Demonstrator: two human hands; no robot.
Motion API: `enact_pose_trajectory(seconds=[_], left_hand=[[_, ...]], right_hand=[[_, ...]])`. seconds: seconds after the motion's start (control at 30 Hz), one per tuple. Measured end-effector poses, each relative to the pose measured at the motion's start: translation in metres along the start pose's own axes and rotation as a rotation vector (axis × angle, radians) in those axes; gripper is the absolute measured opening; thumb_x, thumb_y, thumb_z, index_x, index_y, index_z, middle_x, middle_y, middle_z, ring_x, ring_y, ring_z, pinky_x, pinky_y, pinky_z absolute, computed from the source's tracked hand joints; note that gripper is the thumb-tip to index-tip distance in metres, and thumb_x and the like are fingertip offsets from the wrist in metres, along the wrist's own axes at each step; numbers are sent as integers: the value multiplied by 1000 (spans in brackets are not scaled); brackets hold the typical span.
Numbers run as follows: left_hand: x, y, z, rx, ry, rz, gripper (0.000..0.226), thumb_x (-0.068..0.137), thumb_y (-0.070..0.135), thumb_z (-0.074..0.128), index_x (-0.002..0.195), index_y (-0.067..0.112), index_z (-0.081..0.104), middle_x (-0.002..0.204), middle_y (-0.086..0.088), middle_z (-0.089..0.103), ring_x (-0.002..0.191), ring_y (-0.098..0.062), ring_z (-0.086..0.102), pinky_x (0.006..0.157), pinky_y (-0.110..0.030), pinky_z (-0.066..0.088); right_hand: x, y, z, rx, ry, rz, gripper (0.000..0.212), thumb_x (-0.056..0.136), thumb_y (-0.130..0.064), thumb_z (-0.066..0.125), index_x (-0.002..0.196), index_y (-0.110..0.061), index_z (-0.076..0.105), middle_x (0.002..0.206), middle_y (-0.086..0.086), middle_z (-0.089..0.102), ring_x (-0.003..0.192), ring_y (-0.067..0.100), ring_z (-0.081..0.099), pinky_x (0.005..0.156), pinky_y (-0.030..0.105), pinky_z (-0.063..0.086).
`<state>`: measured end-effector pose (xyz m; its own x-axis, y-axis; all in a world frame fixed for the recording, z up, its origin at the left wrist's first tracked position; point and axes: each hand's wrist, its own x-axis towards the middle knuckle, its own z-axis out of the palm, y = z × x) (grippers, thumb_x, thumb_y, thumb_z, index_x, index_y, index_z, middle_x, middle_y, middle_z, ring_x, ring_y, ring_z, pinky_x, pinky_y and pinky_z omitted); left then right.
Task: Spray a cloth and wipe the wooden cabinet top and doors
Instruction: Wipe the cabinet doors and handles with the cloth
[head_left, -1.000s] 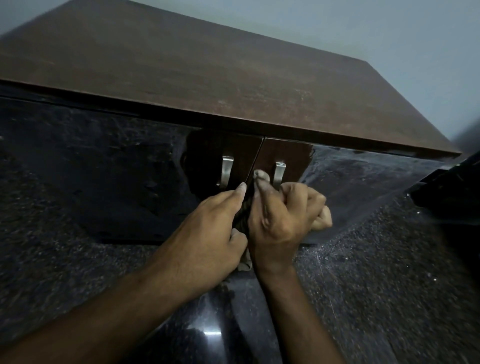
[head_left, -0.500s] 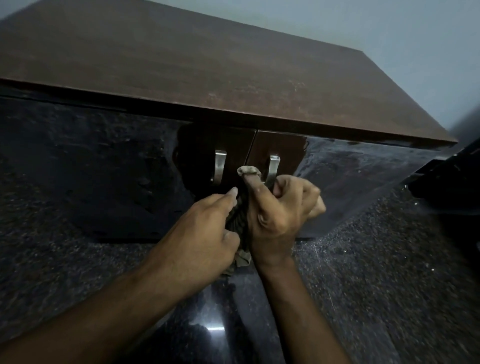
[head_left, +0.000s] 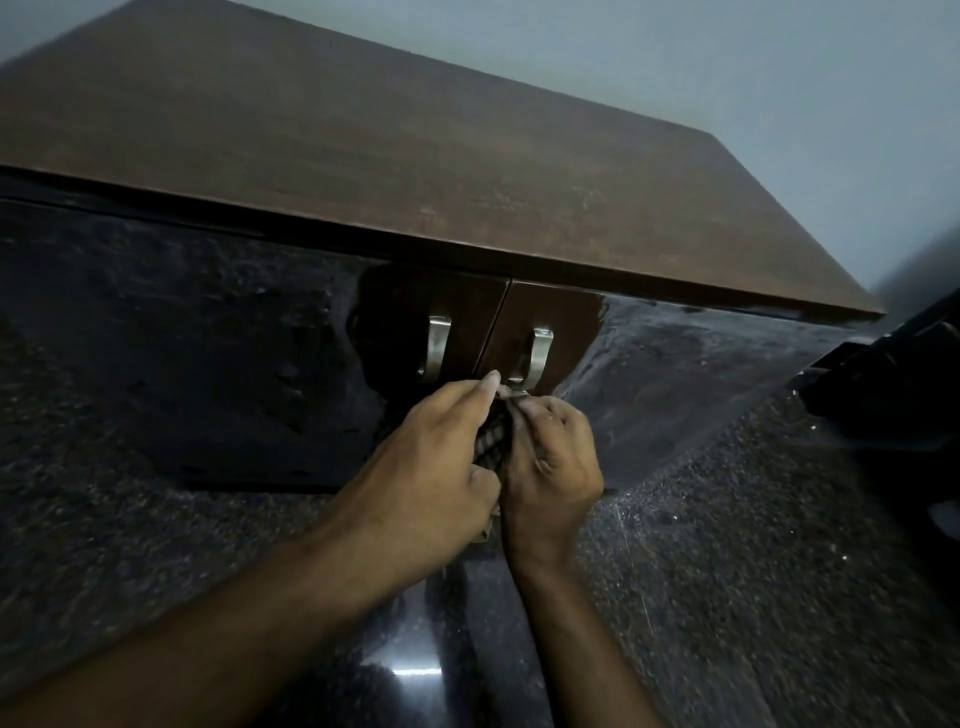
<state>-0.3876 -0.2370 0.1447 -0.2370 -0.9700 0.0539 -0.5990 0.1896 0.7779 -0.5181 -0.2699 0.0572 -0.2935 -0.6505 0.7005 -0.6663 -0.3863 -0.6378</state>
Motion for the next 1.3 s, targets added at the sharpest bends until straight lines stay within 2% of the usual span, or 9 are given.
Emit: enact_pose_trajectory(seconds=[0.17,0.3,0.37,0.57,0.8,0.97,1.13,1.23,1.3], left_hand=[[-1,-6,-1,3,-6,-19,78,88,9,54,155,28,17,152,19,26,137,4,28,109,-18,31],[-2,-8,-1,-7,-18,-16,79,88,8,55,154,30,18,152,21,27,135,7,30,108,-16,32],[-1,-7,-1,-9,-23,-7,80,88,8,54,154,32,17,153,22,24,137,8,26,110,-16,29],[0,0,0,-16,-18,-4,79,89,7,53,154,30,16,158,21,18,140,11,16,113,-11,19],[0,-2,1,-39,-36,5,77,91,8,53,154,31,16,155,25,20,119,27,24,84,11,23],[0,-7,0,-17,-19,16,77,90,8,53,154,30,17,155,23,22,135,13,21,98,0,20],[2,-6,0,-21,-40,19,77,90,8,54,154,29,17,156,22,21,128,19,20,90,9,18],[1,-7,-1,-27,-47,16,76,91,8,54,154,28,17,156,21,20,115,30,25,84,12,20],[1,-8,-2,-26,-30,18,76,91,9,53,154,29,16,156,22,19,119,28,22,85,11,19]], right_hand=[[6,-11,2,23,53,71,6,87,6,73,91,2,72,94,9,68,93,11,64,87,18,52],[9,-15,1,73,137,202,10,84,6,75,92,0,75,94,7,70,93,3,64,83,18,54],[12,-24,-2,119,191,209,11,84,7,75,94,1,76,95,8,70,93,9,68,83,22,57],[34,-43,-8,103,234,80,15,88,9,70,102,5,74,102,12,72,98,17,70,88,26,57],[30,-42,-17,27,207,-101,10,89,9,70,99,8,73,100,14,73,97,23,70,85,35,59],[27,-42,-22,-13,161,-214,11,87,13,70,98,10,73,100,16,71,97,26,70,82,39,58],[47,-46,-14,-16,186,-324,9,87,14,68,94,13,72,97,22,71,94,27,67,83,39,56],[59,-53,-9,35,228,-305,8,87,11,71,95,10,72,96,17,73,94,22,68,83,38,57],[56,-51,-8,30,209,-284,11,88,8,72,99,9,73,100,15,72,97,18,66,83,40,57]])
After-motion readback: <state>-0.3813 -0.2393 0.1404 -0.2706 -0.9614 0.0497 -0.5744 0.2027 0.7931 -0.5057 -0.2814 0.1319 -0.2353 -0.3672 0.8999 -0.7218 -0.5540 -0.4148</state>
